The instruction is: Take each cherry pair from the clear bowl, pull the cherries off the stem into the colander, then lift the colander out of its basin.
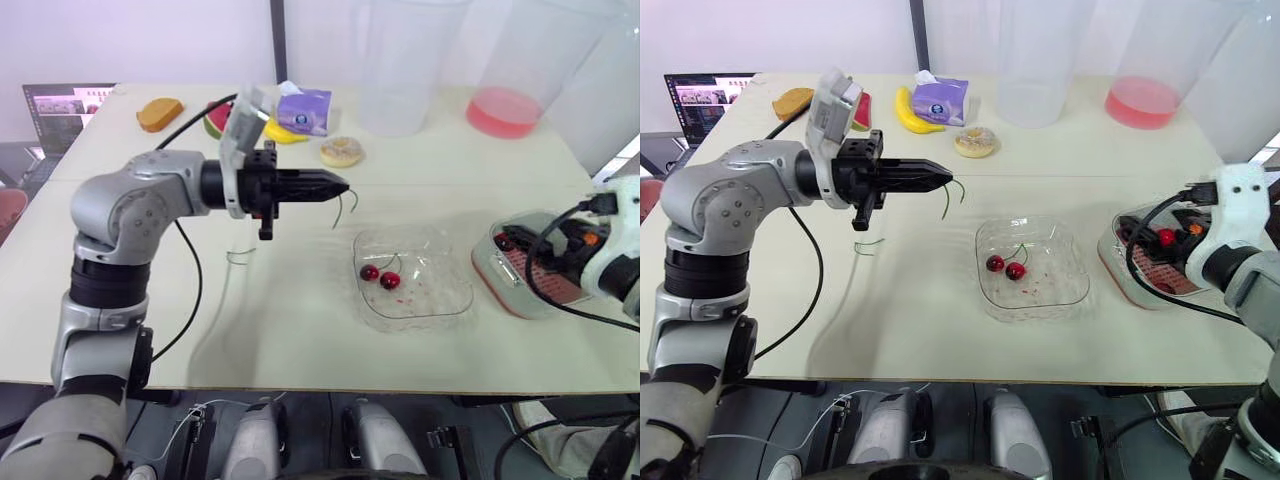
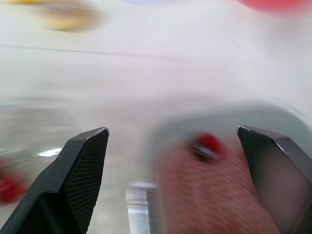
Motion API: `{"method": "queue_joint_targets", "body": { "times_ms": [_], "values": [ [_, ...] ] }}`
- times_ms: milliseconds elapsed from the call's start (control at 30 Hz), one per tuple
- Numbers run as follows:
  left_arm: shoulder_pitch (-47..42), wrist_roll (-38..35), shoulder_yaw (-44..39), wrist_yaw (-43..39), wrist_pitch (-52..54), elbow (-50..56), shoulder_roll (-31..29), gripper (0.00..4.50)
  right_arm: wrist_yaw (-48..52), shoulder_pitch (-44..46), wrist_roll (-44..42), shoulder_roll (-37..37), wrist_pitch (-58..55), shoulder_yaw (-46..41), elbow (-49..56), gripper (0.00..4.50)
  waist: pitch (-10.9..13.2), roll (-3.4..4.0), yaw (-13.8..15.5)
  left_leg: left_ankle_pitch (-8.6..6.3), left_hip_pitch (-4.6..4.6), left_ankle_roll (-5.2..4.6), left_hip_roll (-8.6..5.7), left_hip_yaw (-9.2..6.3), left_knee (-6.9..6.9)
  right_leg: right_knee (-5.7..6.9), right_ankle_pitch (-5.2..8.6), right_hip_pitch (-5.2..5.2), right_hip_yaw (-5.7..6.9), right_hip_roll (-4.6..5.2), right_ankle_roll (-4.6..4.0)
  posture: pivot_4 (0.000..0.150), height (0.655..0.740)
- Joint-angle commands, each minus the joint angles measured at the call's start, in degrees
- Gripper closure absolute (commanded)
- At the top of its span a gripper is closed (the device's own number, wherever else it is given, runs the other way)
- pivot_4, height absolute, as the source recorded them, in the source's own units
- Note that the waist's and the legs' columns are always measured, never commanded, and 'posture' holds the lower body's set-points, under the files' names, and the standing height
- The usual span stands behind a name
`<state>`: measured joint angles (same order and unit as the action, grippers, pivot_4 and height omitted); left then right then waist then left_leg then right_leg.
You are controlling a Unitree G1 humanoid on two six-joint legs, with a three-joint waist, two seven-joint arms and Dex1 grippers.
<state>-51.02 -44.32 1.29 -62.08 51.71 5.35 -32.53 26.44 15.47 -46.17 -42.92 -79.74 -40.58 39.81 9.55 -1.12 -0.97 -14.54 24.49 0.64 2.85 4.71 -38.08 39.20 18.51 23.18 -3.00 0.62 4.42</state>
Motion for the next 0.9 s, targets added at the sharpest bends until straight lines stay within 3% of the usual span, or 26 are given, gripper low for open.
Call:
{"method": "queue_joint_targets", "body": {
  "times_ms": [33,167,300,567,900],
  "values": [
    [-0.3,0.4,-0.5,-0.5,-1.4,0.9,-0.7,4.50,10.5,-0.6,-12.0,-2.8,4.0,-1.5,4.5,0.06,0.0,0.00,0.0,0.00,0.00,0.00,0.00,-0.01,0.00,0.00,0.00,-0.01,0.02,0.00,0.00,0.150,0.7400],
    [0.0,0.9,-0.3,-0.6,-1.7,1.2,-1.1,4.50,19.9,-5.0,-11.8,-9.9,11.1,3.9,5.3,0.06,0.0,-0.04,0.2,-0.04,0.00,-0.07,-0.02,-0.04,-0.02,-0.06,0.01,-0.08,0.06,0.04,0.02,0.150,0.7400],
    [1.7,2.2,-0.3,0.2,-1.9,2.0,-2.5,4.50,22.5,-5.0,-7.6,-14.1,17.7,11.6,2.9,0.06,0.0,-0.04,0.0,-0.06,-0.01,-0.10,-0.02,-0.04,-0.10,-0.07,0.00,-0.11,0.05,0.05,0.03,0.150,0.7400],
    [11.8,6.6,-5.9,9.0,-1.4,-2.5,-7.4,4.50,21.6,-1.2,-5.8,-15.8,22.5,19.6,0.2,0.06,0.0,-0.04,0.0,-0.05,-0.04,-0.08,0.06,-0.05,-0.06,-0.03,0.00,-0.07,0.03,0.09,0.01,0.150,0.7400],
    [20.7,13.6,-9.1,12.0,-8.4,-17.2,-8.7,4.50,18.6,2.8,-6.4,-14.9,22.9,24.0,-1.9,0.06,0.0,-0.09,0.3,-0.05,-0.02,-0.09,0.02,-0.04,-0.08,-0.04,0.00,-0.07,0.11,0.25,0.01,0.150,0.7400]
  ]
}}
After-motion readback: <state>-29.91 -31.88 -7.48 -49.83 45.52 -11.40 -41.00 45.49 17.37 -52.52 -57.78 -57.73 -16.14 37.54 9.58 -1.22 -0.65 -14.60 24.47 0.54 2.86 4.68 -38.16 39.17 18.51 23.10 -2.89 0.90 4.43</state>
